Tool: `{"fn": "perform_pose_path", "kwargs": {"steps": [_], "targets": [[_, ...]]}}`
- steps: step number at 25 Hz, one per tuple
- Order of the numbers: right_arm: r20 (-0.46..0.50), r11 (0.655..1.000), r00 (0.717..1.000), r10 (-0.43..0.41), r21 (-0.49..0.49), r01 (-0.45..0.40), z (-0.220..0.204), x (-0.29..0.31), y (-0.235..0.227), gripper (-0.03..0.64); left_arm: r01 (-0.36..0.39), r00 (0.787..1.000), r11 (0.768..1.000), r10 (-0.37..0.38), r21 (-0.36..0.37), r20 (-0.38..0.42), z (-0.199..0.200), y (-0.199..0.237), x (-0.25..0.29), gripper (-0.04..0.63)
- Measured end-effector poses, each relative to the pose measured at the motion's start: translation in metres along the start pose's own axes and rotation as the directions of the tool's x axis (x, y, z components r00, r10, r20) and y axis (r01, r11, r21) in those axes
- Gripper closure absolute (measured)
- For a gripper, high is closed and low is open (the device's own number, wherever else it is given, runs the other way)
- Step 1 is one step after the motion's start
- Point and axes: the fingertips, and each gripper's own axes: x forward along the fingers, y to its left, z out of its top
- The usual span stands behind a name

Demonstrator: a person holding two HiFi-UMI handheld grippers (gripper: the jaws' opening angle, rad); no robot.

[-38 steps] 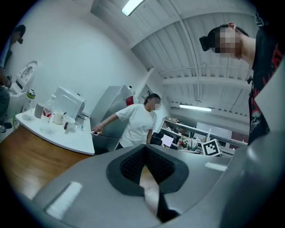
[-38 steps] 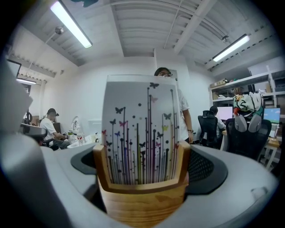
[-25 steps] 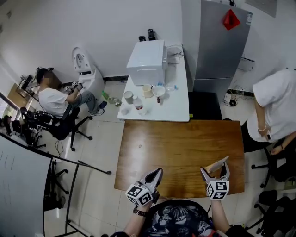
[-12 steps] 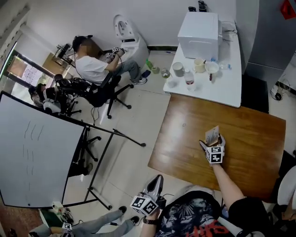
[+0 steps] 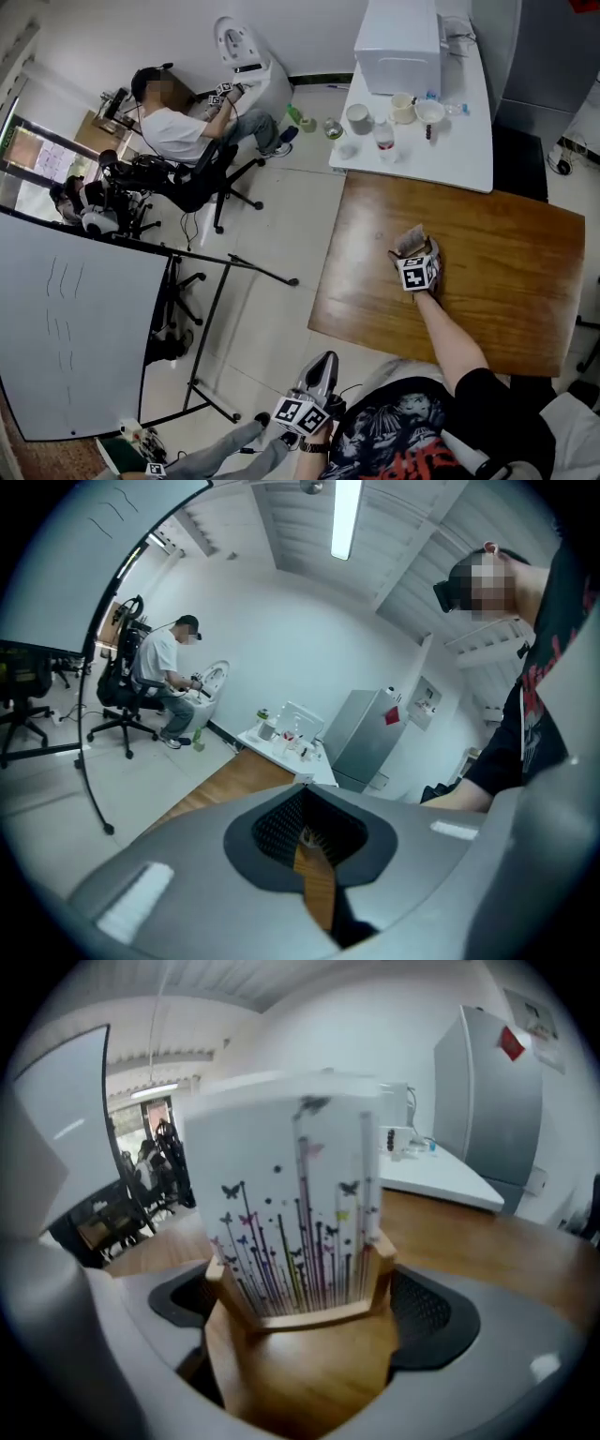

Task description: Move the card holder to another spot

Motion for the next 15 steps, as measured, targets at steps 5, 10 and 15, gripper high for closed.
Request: {"fn": "perform_pose_path", "kwargs": {"steps": [5, 10, 15], "targets": [[0.094, 0.981, 0.996, -0.009, 0.193, -0.009, -0.034, -0.111, -0.036, 0.071, 0.151, 0.989, 0.988, -0.150, 0.028, -0.008, 0.017, -0.017, 0.047, 0.588], [0.242, 0.945, 0.961, -0.131, 0.324, 0.047, -0.051, -0.286, -0.097, 0.362, 0.323, 0.943, 0.943, -0.313, 0.079, -0.115, 0.003, -0.052, 0.119, 0.588], [0.357, 0.900, 0.881, -0.310, 0.410, 0.151, -0.049, -0.407, -0.151, 0.617, 0.474, 0.874, 0.874, -0.451, 0.112, -0.182, -0.004, -0.118, 0.162, 0.588]]}}
